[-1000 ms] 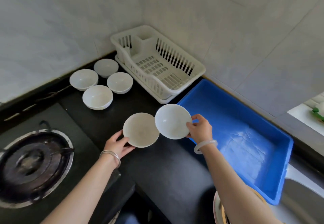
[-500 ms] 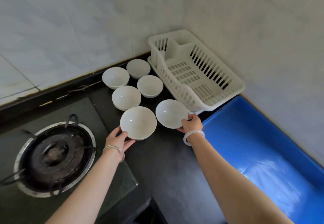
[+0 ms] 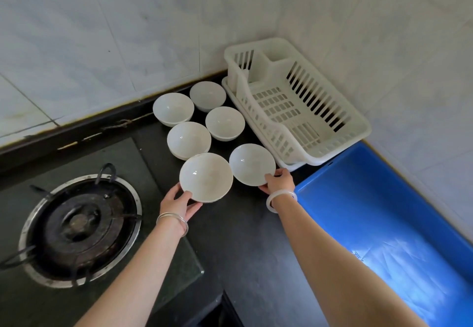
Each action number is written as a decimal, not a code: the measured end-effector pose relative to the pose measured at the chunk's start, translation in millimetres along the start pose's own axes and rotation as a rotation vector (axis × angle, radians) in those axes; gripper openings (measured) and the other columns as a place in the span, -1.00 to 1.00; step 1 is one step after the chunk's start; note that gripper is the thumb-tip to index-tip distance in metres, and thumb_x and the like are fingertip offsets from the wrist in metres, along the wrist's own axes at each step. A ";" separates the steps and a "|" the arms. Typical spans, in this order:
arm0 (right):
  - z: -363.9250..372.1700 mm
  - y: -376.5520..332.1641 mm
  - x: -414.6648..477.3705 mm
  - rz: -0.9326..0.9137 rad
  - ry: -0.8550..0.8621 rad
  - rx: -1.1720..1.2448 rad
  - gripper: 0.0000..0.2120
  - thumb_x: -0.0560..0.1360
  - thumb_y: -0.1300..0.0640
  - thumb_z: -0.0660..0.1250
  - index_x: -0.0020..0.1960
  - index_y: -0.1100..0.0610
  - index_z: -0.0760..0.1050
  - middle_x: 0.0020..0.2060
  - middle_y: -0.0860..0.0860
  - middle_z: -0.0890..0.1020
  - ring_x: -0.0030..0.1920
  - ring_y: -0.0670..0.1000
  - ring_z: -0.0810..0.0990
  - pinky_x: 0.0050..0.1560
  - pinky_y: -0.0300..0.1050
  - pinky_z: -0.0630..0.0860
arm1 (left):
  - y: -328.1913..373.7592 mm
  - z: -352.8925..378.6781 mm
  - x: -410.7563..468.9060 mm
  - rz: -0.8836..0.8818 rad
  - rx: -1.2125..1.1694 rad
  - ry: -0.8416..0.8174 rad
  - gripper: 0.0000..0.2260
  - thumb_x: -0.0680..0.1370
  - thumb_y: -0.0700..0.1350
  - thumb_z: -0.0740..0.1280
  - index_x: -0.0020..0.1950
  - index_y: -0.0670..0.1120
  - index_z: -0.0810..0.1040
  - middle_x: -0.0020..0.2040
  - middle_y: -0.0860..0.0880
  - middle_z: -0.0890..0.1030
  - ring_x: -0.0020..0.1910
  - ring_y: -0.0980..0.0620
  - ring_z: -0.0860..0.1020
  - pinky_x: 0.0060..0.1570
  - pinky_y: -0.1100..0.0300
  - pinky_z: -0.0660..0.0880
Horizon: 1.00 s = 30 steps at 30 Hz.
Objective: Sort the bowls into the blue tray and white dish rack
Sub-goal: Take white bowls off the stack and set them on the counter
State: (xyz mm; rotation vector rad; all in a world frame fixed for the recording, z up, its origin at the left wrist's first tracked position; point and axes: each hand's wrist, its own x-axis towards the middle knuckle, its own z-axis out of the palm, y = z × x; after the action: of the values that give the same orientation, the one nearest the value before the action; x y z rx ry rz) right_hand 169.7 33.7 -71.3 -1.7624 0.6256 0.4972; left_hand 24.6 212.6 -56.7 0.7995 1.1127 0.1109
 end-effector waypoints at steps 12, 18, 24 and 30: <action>4.8 5.8 1.9 0.057 -0.071 0.280 -0.74 0.55 0.28 0.20 0.23 0.18 0.47 0.17 0.19 0.55 -0.01 0.18 0.61 -0.42 -0.17 0.59 | -2.4 10.2 -5.4 -0.049 -0.019 0.056 -0.67 0.54 -0.30 0.22 0.31 -0.20 0.44 0.23 -0.24 0.52 0.14 -0.16 0.52 -0.05 0.01 0.57; 15.4 -2.5 8.1 0.064 -0.071 0.281 -0.72 0.55 0.28 0.21 0.25 0.18 0.46 0.18 0.19 0.54 0.02 0.19 0.60 -0.41 -0.13 0.58 | -3.9 13.2 -5.7 -0.048 -0.018 0.088 -0.67 0.54 -0.29 0.23 0.31 -0.21 0.43 0.24 -0.24 0.51 0.06 -0.13 0.51 -0.02 -0.03 0.58; 21.2 -3.3 13.2 0.057 -0.090 0.290 -0.69 0.54 0.28 0.20 0.27 0.18 0.44 0.18 0.19 0.54 -0.06 0.14 0.60 -0.37 -0.10 0.59 | -4.8 12.6 -5.6 -0.044 -0.014 0.094 -0.67 0.54 -0.29 0.24 0.31 -0.23 0.42 0.24 -0.24 0.51 0.02 -0.12 0.53 0.03 -0.06 0.57; 16.7 -3.6 8.4 0.077 -0.136 0.293 -0.68 0.57 0.19 0.20 0.32 0.14 0.39 0.18 0.19 0.54 -0.01 0.14 0.60 -0.24 -0.06 0.58 | -8.2 12.4 -6.7 -0.039 -0.025 0.115 -0.68 0.54 -0.25 0.27 0.30 -0.20 0.42 0.19 -0.23 0.53 -0.16 -0.07 0.57 0.00 -0.02 0.58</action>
State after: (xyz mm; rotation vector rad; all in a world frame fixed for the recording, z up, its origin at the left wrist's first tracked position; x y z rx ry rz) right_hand 178.2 49.3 -78.3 -1.4209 0.6370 0.5447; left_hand 29.4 197.2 -54.3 0.7559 1.2328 0.1393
